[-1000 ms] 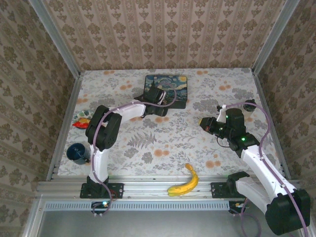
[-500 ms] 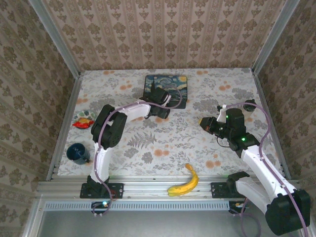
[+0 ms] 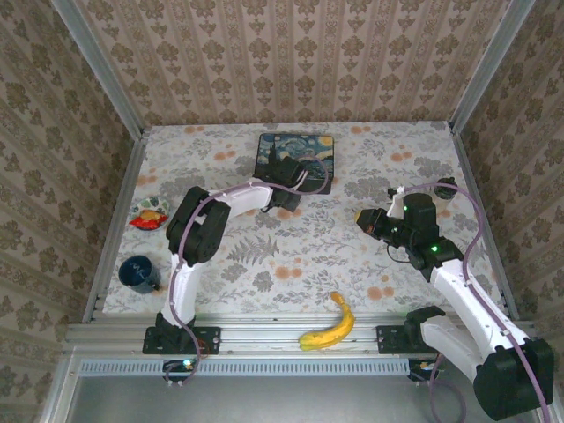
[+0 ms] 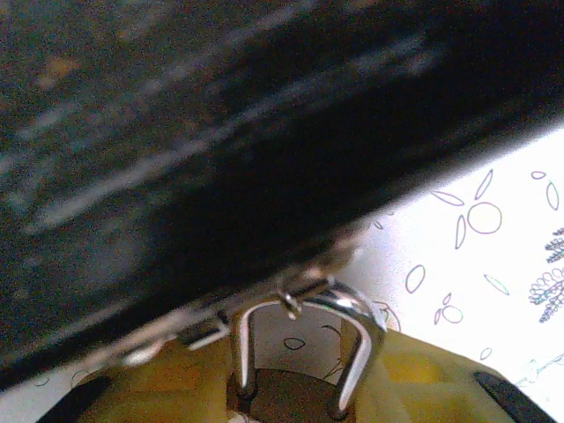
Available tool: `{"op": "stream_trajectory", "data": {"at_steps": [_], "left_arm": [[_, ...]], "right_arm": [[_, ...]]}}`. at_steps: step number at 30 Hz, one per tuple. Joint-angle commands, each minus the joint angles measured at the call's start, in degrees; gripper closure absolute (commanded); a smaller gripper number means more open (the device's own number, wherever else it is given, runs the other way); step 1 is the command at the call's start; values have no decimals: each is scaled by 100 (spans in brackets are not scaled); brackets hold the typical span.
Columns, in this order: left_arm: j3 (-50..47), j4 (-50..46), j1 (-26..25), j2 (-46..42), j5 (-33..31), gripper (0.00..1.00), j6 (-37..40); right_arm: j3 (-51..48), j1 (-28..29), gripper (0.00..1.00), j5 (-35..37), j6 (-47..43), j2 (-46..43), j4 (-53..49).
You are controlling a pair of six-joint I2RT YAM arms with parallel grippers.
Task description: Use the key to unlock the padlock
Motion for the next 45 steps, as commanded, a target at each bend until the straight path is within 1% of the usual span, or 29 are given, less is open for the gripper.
{"op": "stream_trajectory", "data": {"at_steps": [1,3,5,9,10,12,14,16,18,20,21,23,26,31,36,37,38,39,40,45], "left_arm": [[104,-197,-31,-26,-65,74,-34],[90,-195,-53,-42,-44,77,-68],[62,-196,-64,-85,-28,87,-157],[-98,-147,-123,-272,-82,90,-549],[-162,-136,-152,-347,-161,92,-746],[-313,-109,-199,-521,-282,92,-1237],[-494,-73,-259,-699,-309,87,-1781],[-713,13,-335,-872,-323,85,-2334],[-930,116,-452,-1002,-343,81,-2827],[-1078,191,-598,-1037,-373,80,-3190],[-1122,218,-687,-1037,-410,77,-3341],[-1139,242,-830,-990,-464,68,-3517],[-1051,253,-959,-881,-449,64,-3545],[-627,189,-1020,-629,-499,65,-3395],[-258,187,-1050,-386,-507,64,-3517],[-224,181,-1058,-370,-529,59,-3558],[-206,161,-1058,-369,-541,48,-3592],[-219,165,-1070,-384,-590,40,-3608],[-229,159,-1090,-409,-632,39,-3604],[-166,-36,-1119,-390,-856,39,-3545]], "right_arm": [[31,-26,100,20,34,-55,185],[34,-27,100,24,37,-55,174],[32,-31,100,24,31,-55,163],[-11,-29,100,10,29,-30,184],[-27,-26,100,-5,29,-14,206],[-60,-30,100,-37,20,14,241],[-89,-31,100,-70,11,45,277],[-104,-28,100,-80,3,59,286],[-125,-31,100,-73,2,59,304],[-152,-27,100,-54,2,55,313],[-169,-28,100,-54,2,43,313],[-188,-31,100,-72,2,25,330],[-210,-28,100,-92,-16,-26,311],[-266,-32,100,-72,-16,-149,291],[-346,-30,100,-54,37,-264,302],[-354,-29,100,-63,44,-282,292],[-362,-29,100,-63,44,-305,287],[-370,-29,100,-63,55,-323,279],[-370,-32,100,-63,55,-337,270],[-433,-30,100,-55,90,-364,342]]}}
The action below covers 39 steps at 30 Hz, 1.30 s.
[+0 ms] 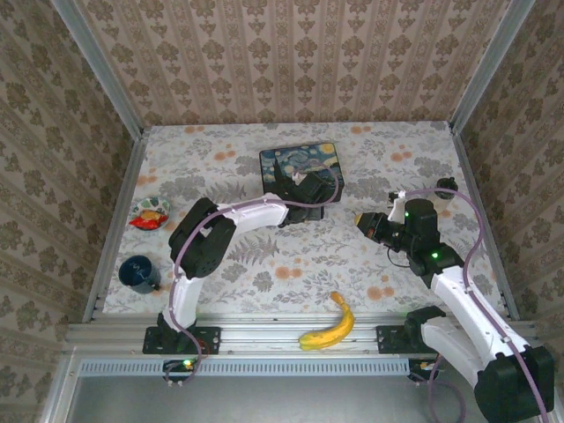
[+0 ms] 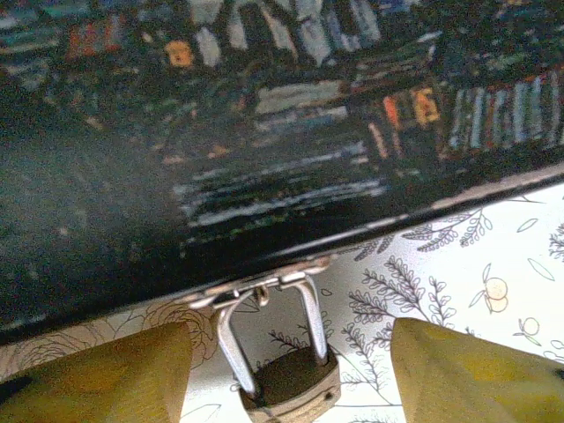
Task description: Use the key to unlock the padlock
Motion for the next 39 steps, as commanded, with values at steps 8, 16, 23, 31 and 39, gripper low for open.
{"op": "stream_trajectory", "data": {"at_steps": [8,16,23,31,39], "left_arm": [[580,-869,-148,215,-572,43,-294],[1155,-1598,-269,499,-825,48,-861],[1307,-1902,-315,677,-973,49,-1257],[1335,-1877,-304,797,-966,49,-1317],[1390,-1686,-289,849,-828,50,-1211]], "right_arm": [[-121,-31,100,-68,29,-75,93],[-122,-27,100,-50,-37,-107,31],[-132,-32,100,-41,-68,-83,37],[-142,-34,100,-40,-86,-72,30],[-145,-38,100,-32,-77,-65,44]]}}
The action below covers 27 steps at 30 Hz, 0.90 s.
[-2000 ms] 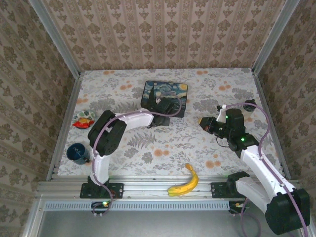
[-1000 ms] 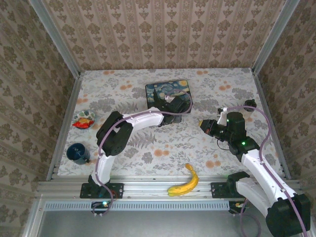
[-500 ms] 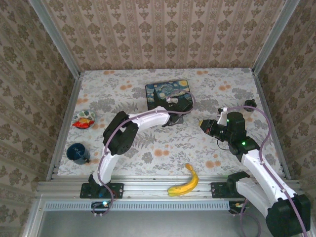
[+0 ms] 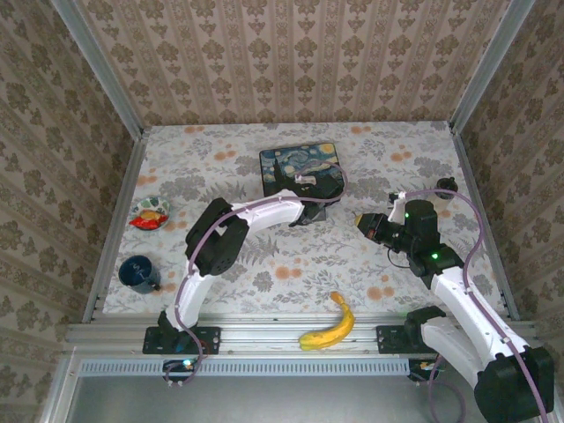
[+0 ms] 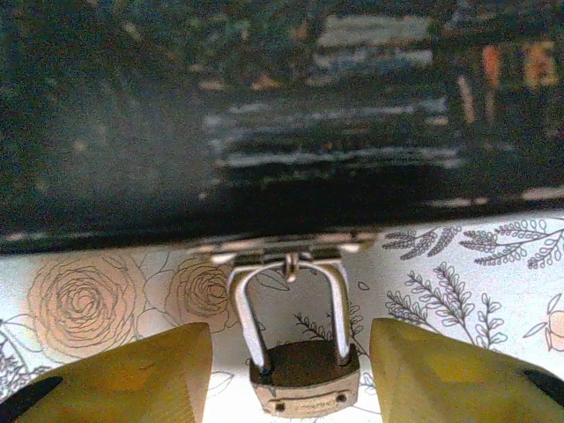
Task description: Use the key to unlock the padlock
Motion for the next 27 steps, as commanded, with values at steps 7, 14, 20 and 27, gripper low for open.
{"op": "stream_trajectory", "data": {"at_steps": [7,14,20,27], "left_arm": [[148,-40,22,193,-7,54,-25],[108,-23,29,134,-79,57,19],[107,26,26,131,-79,58,18],[98,83,33,117,-96,70,63]], "right_arm": [[-97,-29,100,-23,-75,-27,41],[-106,-24,100,-32,-66,-4,63],[-115,-20,100,-58,-29,40,120],[-119,-27,100,-68,-29,42,128]]}}
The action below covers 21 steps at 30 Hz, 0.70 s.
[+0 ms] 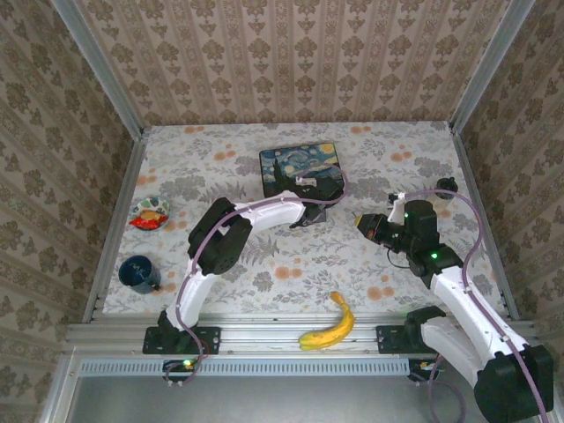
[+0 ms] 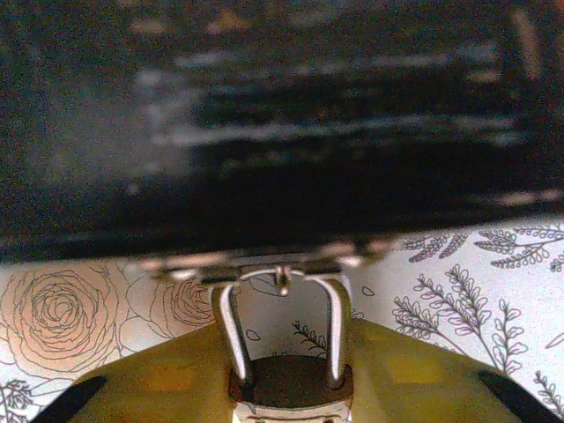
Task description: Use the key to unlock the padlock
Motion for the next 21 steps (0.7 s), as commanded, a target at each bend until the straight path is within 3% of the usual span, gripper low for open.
{"op": "stream_trajectory", "data": {"at_steps": [1,8,12,18,21], "left_arm": [[84,21,36,-2,-99,71,45],[-212,335,43,-155,88,85,48],[-353,168,45,-340,271,88,-388],[-721,377,80,-845,907,100,-1203],[-768,398,187,-1026,1433,100,-1508]], "right_arm": [[-97,-25,100,-74,-29,-1,118],[-261,-17,100,-42,-40,49,147],[-512,19,100,112,-168,51,219],[-1203,167,100,357,-130,209,1052],[-1328,386,100,562,-246,407,1305]]}}
